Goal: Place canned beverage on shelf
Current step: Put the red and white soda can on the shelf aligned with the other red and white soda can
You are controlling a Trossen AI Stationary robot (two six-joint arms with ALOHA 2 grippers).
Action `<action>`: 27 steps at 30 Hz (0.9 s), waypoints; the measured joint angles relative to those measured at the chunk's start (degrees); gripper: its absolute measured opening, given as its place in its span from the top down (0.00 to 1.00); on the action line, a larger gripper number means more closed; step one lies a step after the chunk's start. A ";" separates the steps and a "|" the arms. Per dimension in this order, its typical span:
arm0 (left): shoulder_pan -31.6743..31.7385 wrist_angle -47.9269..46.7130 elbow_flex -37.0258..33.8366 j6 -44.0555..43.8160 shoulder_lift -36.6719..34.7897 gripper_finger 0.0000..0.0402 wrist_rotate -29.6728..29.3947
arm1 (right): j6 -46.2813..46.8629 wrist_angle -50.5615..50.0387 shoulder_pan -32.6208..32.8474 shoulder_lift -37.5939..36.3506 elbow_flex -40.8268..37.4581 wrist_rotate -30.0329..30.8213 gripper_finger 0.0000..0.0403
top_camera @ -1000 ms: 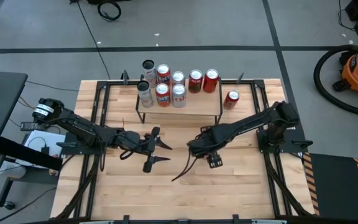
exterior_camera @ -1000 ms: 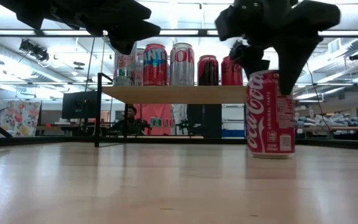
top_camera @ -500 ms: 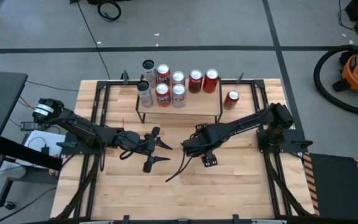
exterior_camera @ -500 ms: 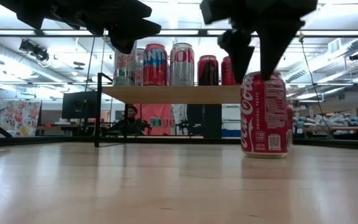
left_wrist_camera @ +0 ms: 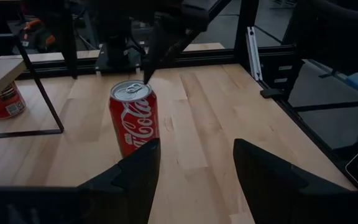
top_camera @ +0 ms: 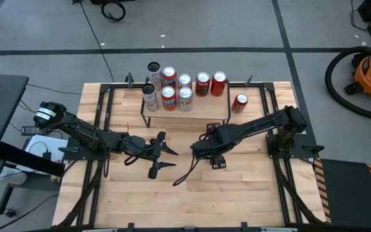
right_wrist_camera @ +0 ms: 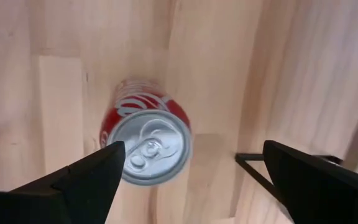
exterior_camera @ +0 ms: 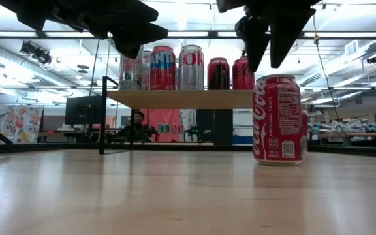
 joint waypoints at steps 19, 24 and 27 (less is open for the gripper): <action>-0.02 -0.36 0.00 -1.67 0.15 0.47 0.00 | 12.61 2.99 5.48 -4.23 -3.70 1.65 0.04; -0.02 -0.62 0.00 -1.65 0.22 0.47 0.00 | 13.96 7.23 7.00 -4.76 -10.57 1.32 0.05; -0.02 -0.15 0.00 -1.66 0.22 0.47 0.00 | 14.15 7.74 7.21 -4.76 -13.64 2.42 0.06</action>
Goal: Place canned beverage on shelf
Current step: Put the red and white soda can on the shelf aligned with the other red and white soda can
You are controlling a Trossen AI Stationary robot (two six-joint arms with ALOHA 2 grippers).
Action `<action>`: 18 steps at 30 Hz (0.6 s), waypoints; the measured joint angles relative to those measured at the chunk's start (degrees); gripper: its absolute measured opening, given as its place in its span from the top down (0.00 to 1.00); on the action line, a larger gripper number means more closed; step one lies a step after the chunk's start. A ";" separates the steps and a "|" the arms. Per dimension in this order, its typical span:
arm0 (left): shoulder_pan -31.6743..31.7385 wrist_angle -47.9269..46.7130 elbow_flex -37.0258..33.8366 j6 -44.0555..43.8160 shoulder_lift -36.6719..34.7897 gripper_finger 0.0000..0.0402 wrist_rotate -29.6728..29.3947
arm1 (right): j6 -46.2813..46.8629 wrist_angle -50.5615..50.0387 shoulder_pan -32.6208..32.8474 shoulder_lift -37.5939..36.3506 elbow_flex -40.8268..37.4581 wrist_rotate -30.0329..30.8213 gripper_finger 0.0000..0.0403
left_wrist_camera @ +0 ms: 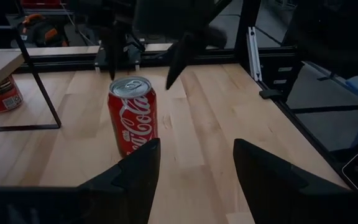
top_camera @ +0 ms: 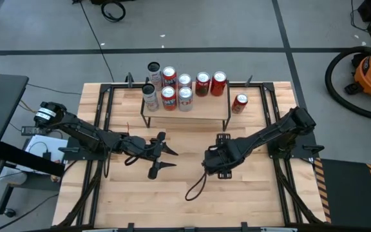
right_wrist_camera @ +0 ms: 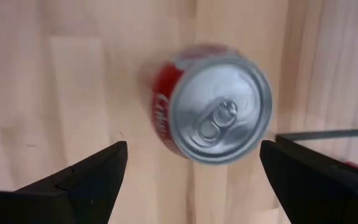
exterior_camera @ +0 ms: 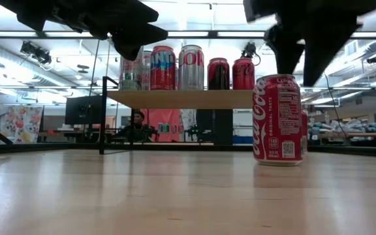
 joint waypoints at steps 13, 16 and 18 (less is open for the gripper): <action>0.00 -0.20 0.00 0.02 0.00 0.47 0.00 | -13.59 3.50 -2.58 -0.02 -6.62 8.78 0.11; 0.00 -0.21 0.00 0.05 0.00 0.47 0.00 | -17.44 4.49 -3.84 -0.02 -7.54 13.54 0.13; 0.00 -0.23 0.00 0.07 0.00 0.47 0.00 | -20.03 5.49 -4.86 -0.02 -8.13 17.07 0.14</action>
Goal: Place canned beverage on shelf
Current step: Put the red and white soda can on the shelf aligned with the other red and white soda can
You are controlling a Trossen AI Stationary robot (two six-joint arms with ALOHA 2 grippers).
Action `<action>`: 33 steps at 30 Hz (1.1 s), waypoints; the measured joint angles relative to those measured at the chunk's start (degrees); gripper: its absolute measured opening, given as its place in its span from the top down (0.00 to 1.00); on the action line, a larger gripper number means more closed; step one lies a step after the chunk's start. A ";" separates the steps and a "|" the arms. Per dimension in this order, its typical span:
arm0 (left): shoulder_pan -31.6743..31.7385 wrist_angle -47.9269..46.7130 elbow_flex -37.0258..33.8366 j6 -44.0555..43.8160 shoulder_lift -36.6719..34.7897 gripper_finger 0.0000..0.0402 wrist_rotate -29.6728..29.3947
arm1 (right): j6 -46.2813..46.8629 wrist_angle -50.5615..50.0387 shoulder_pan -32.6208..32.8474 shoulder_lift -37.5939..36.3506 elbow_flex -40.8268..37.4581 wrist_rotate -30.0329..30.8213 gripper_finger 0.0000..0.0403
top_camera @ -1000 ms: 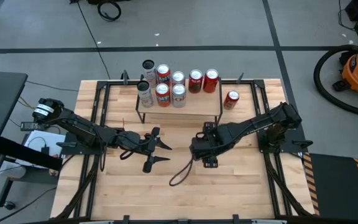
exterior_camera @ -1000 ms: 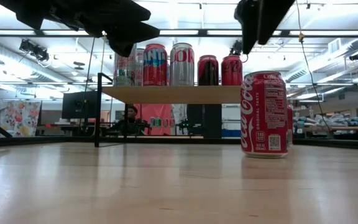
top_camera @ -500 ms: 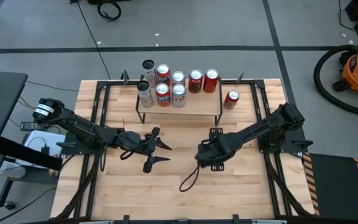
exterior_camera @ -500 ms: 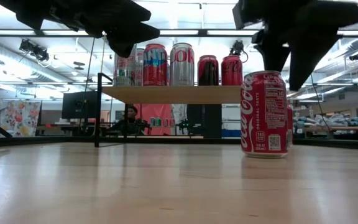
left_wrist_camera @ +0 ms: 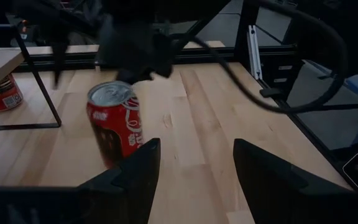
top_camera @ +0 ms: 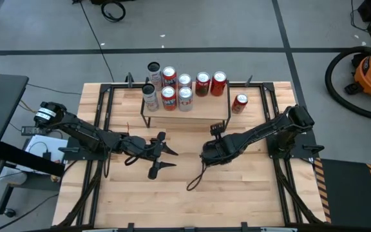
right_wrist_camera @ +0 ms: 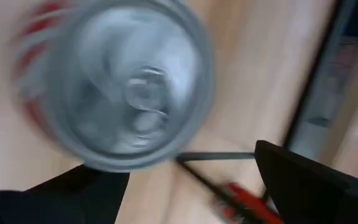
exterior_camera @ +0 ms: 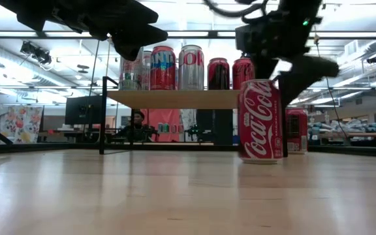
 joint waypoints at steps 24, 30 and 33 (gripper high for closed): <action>-0.26 -0.38 0.00 -1.52 0.04 0.47 -0.04 | 15.18 27.79 -1.89 -17.41 -8.34 -10.98 0.14; -0.37 -0.37 0.00 -1.49 0.04 0.47 -0.02 | 20.19 36.91 -1.87 -17.19 -15.83 -7.38 0.14; -0.35 -0.35 0.00 -1.47 0.04 0.47 -0.02 | 21.29 37.01 -1.87 -15.90 -16.37 -6.66 0.14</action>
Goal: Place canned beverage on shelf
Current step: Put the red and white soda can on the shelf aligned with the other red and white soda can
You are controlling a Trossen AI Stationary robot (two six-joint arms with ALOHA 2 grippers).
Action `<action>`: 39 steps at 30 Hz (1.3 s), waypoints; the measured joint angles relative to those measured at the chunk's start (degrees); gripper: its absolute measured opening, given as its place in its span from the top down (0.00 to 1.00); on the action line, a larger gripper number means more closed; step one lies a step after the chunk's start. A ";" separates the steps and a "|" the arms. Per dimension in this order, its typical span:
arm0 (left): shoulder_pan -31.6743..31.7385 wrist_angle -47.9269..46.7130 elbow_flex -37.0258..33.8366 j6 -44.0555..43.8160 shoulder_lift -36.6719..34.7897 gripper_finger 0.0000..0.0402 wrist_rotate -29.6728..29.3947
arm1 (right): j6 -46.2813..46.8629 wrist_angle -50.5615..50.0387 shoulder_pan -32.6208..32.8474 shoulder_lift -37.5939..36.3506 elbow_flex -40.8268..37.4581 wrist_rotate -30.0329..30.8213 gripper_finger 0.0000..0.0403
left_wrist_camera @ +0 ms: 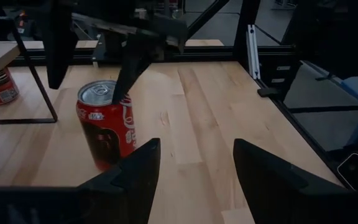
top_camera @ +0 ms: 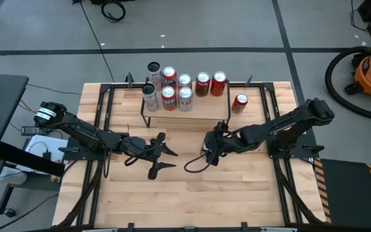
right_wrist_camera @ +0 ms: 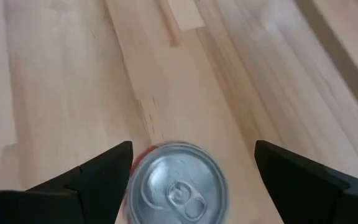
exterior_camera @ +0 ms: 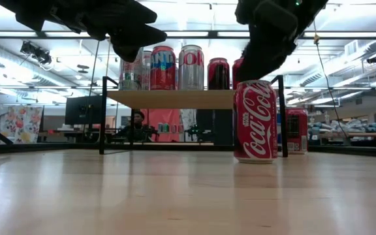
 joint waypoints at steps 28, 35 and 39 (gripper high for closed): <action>0.00 0.14 -0.02 -0.01 0.00 0.47 0.00 | -19.01 -1.97 -1.76 3.80 0.23 -15.44 0.14; 0.00 0.14 0.00 -0.03 0.00 0.47 0.00 | -33.21 -4.22 -3.73 3.84 1.32 -19.72 0.14; 0.00 0.13 0.00 -0.03 0.00 0.47 0.00 | -32.22 -7.63 -4.78 4.01 2.98 -19.42 0.12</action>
